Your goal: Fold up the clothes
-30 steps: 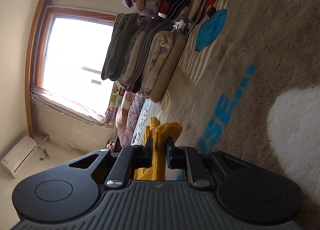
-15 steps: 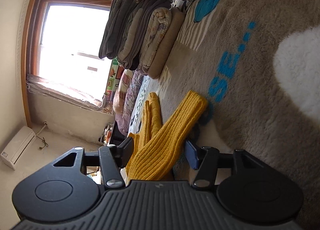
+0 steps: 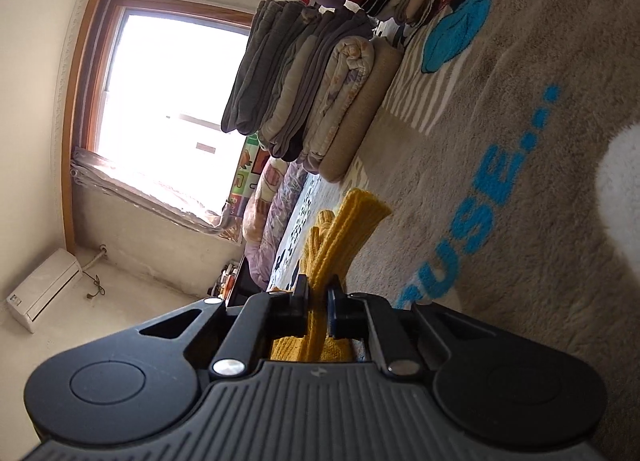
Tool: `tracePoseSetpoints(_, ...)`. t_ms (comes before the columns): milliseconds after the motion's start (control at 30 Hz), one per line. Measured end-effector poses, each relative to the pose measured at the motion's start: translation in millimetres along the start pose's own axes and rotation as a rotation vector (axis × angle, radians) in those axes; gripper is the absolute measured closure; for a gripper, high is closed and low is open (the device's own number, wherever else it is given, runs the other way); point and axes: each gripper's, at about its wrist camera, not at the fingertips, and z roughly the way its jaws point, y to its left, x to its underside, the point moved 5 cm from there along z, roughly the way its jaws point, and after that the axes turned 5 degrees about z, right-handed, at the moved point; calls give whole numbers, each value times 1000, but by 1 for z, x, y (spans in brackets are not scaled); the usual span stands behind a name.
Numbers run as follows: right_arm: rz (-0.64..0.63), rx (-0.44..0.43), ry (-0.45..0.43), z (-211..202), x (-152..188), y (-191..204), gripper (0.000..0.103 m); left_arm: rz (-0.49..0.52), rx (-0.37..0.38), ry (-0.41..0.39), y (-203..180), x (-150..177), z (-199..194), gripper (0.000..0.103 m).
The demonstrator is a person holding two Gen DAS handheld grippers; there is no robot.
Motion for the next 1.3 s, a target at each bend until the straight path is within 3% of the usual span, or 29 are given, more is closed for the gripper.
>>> tracePoseSetpoints(133, 18, 14, 7, 4, 0, -7, 92, 24, -49, -20, 8, -19, 28, 71)
tracePoseSetpoints(333, 39, 44, 29, 10, -1, -17, 92, -50, -91, 24, 33, -47, 96, 71)
tracePoseSetpoints(567, 2, 80, 43, 12, 0, -22, 92, 4, -39, -13, 24, -90, 152, 71)
tracePoseSetpoints(700, 20, 77, 41, 15, 0, -22, 92, 230, -44, 96, -6, -85, 190, 71)
tracePoseSetpoints(733, 25, 77, 42, 16, 0, -22, 92, 265, -53, 91, -9, -84, 192, 71)
tracePoseSetpoints(1000, 45, 79, 50, 20, -1, -24, 92, 203, -8, 26, 10, -117, 178, 71)
tracePoseSetpoints(1133, 45, 81, 51, 20, -1, -24, 92, 162, 11, 66, 10, -128, 208, 71)
tracePoseSetpoints(1200, 43, 82, 50, 20, -1, -25, 92, 121, 59, 143, 8, -124, 234, 71)
tracePoseSetpoints(1300, 34, 87, 50, 21, -1, -24, 93, 196, 56, 160, -3, -118, 243, 71)
